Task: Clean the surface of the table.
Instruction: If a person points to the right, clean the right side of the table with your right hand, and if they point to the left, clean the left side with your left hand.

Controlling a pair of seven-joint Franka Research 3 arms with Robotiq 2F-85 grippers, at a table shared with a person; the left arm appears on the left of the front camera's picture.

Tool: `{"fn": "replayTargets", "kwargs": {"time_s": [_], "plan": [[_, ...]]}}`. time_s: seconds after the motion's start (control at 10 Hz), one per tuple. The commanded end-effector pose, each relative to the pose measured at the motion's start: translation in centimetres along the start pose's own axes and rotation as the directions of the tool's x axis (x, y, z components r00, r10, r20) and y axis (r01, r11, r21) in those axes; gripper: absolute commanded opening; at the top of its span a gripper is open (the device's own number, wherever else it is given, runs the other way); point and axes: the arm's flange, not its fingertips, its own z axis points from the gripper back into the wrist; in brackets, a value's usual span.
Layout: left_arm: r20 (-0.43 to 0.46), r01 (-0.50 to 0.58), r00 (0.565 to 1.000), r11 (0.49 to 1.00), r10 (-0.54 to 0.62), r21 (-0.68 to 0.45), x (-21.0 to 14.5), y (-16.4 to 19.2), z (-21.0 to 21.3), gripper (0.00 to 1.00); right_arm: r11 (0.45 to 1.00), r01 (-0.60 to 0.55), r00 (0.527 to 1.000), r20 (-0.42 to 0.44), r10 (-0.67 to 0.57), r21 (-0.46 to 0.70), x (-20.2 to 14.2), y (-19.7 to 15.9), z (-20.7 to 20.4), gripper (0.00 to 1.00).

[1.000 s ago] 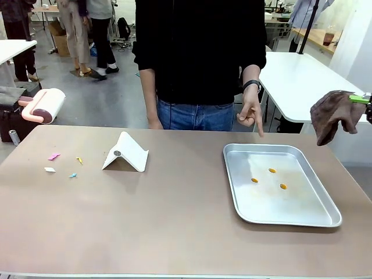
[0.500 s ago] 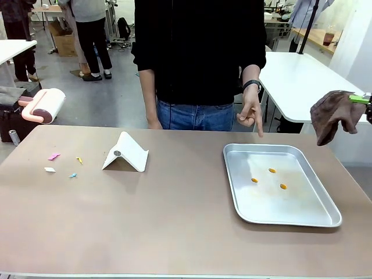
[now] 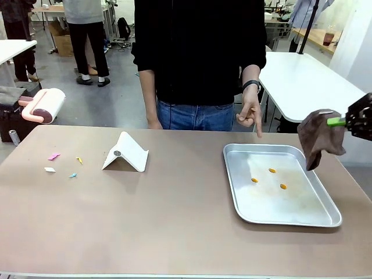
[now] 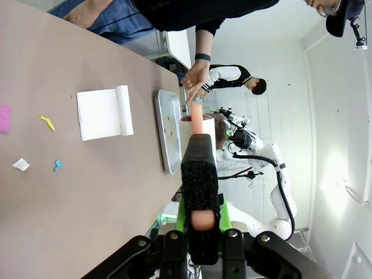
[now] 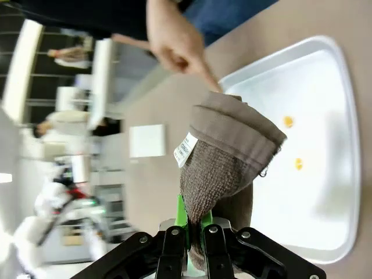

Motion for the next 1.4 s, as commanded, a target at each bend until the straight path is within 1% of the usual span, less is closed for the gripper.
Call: {"fn": "replayTargets", "kwargs": {"time_s": [0.0, 0.1, 0.2, 0.4, 0.5, 0.7, 0.8, 0.9, 1.0, 1.2, 1.3], "plan": [[0.002, -0.012, 1.0, 1.0, 0.012, -0.002, -0.4, -0.6, -0.1, 0.05, 0.956, -0.194, 0.98, -0.013, 0.196, -0.22, 0.3, 0.8, -2.1, 0.09], [0.002, -0.012, 1.0, 1.0, 0.012, -0.002, -0.4, -0.6, -0.1, 0.05, 0.916, -0.256, 0.966, -0.048, 0.253, -0.31, 0.4, 1.1, -3.0, 0.09], [0.002, -0.012, 1.0, 1.0, 0.012, -0.002, -0.4, -0.6, -0.1, 0.05, 0.875, -0.27, 0.96, -0.04, 0.278, -0.402, 0.8, 1.3, -3.9, 0.09], [0.002, -0.012, 1.0, 1.0, 0.012, -0.002, -0.4, -0.6, -0.1, 0.05, 0.81, -0.314, 0.941, -0.046, 0.337, -0.495, 1.3, 1.4, -5.4, 0.09], [0.002, -0.012, 1.0, 1.0, 0.012, -0.002, -0.4, -0.6, -0.1, 0.05, 0.749, -0.317, 0.93, -0.037, 0.365, -0.582, 1.4, 1.1, -6.6, 0.09], [0.002, -0.012, 1.0, 1.0, 0.012, -0.002, -0.4, -0.6, -0.1, 0.05, 0.654, -0.34, 0.911, -0.064, 0.407, -0.676, 1.7, 0.4, -8.7, 0.09], [0.002, -0.012, 1.0, 1.0, 0.012, -0.002, -0.4, -0.6, -0.1, 0.05, 0.641, -0.355, 0.907, -0.085, 0.413, -0.681, 1.8, 0.2, -9.6, 0.09], [0.002, -0.012, 1.0, 1.0, 0.012, -0.002, -0.4, -0.6, -0.1, 0.05, 0.62, -0.366, 0.91, -0.127, 0.395, -0.694, 2.1, -0.3, -10.6, 0.09], [0.002, -0.012, 1.0, 1.0, 0.012, -0.002, -0.4, -0.6, -0.1, 0.05, 0.612, -0.371, 0.912, -0.149, 0.382, -0.699, 2.2, -0.8, -11.3, 0.09], [0.002, -0.012, 1.0, 1.0, 0.012, -0.002, -0.4, -0.6, -0.1, 0.05, 0.602, -0.385, 0.915, -0.204, 0.348, -0.699, 2.1, -1.6, -12.7, 0.09], [0.002, -0.012, 1.0, 1.0, 0.012, -0.002, -0.4, -0.6, -0.1, 0.05, 0.615, -0.4, 0.913, -0.242, 0.327, -0.679, 1.8, -2.1, -13.8, 0.09]]}}
